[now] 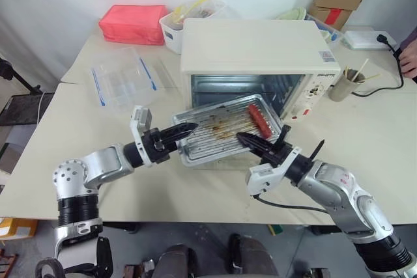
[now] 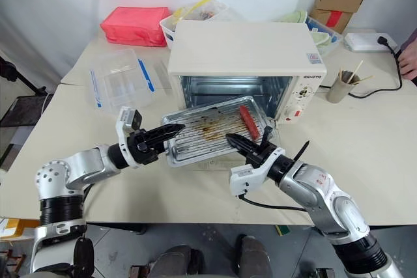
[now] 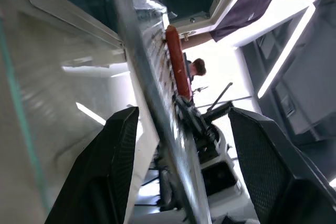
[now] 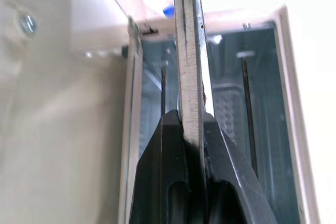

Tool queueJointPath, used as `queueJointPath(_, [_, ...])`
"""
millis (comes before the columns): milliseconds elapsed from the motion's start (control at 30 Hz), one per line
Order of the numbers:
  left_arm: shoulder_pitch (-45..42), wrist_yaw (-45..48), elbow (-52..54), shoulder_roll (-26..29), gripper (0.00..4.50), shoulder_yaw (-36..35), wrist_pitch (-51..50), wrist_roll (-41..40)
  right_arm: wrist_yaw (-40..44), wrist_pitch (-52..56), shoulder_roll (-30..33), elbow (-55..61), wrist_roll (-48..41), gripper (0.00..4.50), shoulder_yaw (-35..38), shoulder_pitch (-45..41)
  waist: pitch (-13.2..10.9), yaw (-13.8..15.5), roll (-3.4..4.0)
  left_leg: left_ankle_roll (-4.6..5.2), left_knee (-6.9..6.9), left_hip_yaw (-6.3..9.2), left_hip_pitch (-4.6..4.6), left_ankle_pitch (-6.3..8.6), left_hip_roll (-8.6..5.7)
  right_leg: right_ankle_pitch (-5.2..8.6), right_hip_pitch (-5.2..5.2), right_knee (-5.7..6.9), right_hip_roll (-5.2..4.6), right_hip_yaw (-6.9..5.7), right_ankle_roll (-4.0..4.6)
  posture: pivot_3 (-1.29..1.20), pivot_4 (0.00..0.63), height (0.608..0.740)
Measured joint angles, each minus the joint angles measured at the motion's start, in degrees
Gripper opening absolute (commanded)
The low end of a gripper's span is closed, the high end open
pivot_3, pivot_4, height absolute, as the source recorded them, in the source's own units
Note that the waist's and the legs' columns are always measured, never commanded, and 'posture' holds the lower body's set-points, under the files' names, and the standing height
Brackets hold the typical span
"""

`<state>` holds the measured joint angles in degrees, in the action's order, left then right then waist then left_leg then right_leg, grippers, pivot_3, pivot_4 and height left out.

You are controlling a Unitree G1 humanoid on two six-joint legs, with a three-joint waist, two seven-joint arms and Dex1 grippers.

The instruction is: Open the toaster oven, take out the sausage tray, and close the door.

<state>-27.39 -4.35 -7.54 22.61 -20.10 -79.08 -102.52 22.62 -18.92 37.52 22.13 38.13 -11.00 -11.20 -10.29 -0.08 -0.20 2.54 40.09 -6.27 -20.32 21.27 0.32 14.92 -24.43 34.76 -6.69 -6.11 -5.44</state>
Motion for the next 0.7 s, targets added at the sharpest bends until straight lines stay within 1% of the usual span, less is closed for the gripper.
queueJointPath(33, [0.2, -1.7, 0.0, -0.2, 2.4, 1.2, 1.1, -2.2, 0.3, -0.2, -0.1, 0.0, 0.0, 0.0, -0.3, 0.0, 0.0, 0.0, 0.0, 0.0, 0.0, -0.01, 0.0, 0.0, -0.04, 0.0, 0.0, 0.0, 0.04, -0.01, 0.0, 0.0, 0.15, 0.74])
queueJointPath(100, [1.5, -6.2, 0.5, 0.7, 1.84, 4.0, 4.7, -7.0, 0.5, -0.3, -0.2, -0.2, 0.0, 0.0, -0.5, -0.9, 0.0, -0.1, 0.0, -0.02, -0.01, -0.04, 0.02, -0.01, -0.05, 0.0, 0.01, 0.01, 0.08, 0.02, 0.0, 0.0, 0.15, 0.74])
queueJointPath(133, [2.1, -7.3, 0.5, 0.7, 1.56, 5.3, 5.5, -8.0, 0.6, -0.3, -0.2, -0.3, 0.0, 0.0, -0.5, -1.3, 0.0, -0.1, 0.0, -0.02, -0.01, -0.04, 0.02, -0.01, -0.04, 0.0, 0.01, 0.01, 0.09, 0.02, 0.01, 0.0, 0.15, 0.74])
queueJointPath(167, [2.6, -7.8, 0.6, 0.7, 1.25, 6.0, 6.0, -8.4, 0.7, -0.4, -0.3, -0.3, 0.0, 0.0, -0.5, -1.5, 0.0, -0.1, 0.0, -0.02, -0.01, -0.05, 0.02, -0.02, -0.04, 0.01, 0.01, 0.01, 0.1, 0.01, 0.01, 0.0, 0.15, 0.74])
queueJointPath(333, [3.0, -8.8, 1.1, 0.4, 0.01, 6.2, 7.5, -8.9, 1.5, -0.7, -0.8, -1.1, -0.2, 0.0, -1.2, -1.5, 0.0, 0.0, 0.0, -0.02, -0.01, -0.06, 0.02, -0.02, -0.07, 0.01, 0.03, -0.02, 0.11, 0.01, 0.01, 0.0, 0.15, 0.74])
queueJointPath(433, [3.4, -9.6, 1.1, -0.5, 0.01, 5.7, 7.9, -9.5, 1.9, -0.5, -1.4, -1.3, -1.7, 0.0, -1.0, -1.4, 0.0, 0.0, 0.0, -0.02, -0.01, -0.06, 0.02, -0.02, -0.06, 0.01, 0.03, -0.02, 0.13, 0.0, 0.01, 0.0, 0.15, 0.74])
queueJointPath(500, [3.4, -10.3, 1.1, -1.0, 0.0, 5.3, 7.8, -9.6, 2.6, 0.1, -1.8, -1.3, -2.9, 0.6, -0.9, -1.1, 0.0, 0.0, 0.0, -0.02, -0.01, -0.06, 0.02, -0.03, -0.07, 0.01, 0.04, -0.02, 0.13, 0.01, 0.01, 0.0, 0.15, 0.74])
queueJointPath(533, [3.6, -10.6, 1.1, -1.8, 0.0, 5.0, 7.8, -9.6, 3.0, 0.3, -2.0, -1.3, -4.3, 0.82, -0.8, -1.0, 0.0, 0.0, 0.0, -0.02, -0.01, -0.06, 0.02, -0.03, -0.07, 0.01, 0.05, -0.02, 0.13, 0.0, 0.01, 0.0, 0.15, 0.74])
queueJointPath(700, [4.9, -13.8, 1.2, -5.4, 0.0, 3.4, 8.1, -9.6, 5.4, -1.1, -1.6, -0.6, -9.9, 2.47, -0.9, 0.7, 0.0, 0.0, 0.0, -0.02, -0.02, -0.05, 0.03, -0.03, -0.06, 0.01, 0.06, -0.04, 0.14, -0.01, 0.01, 0.0, 0.15, 0.74])
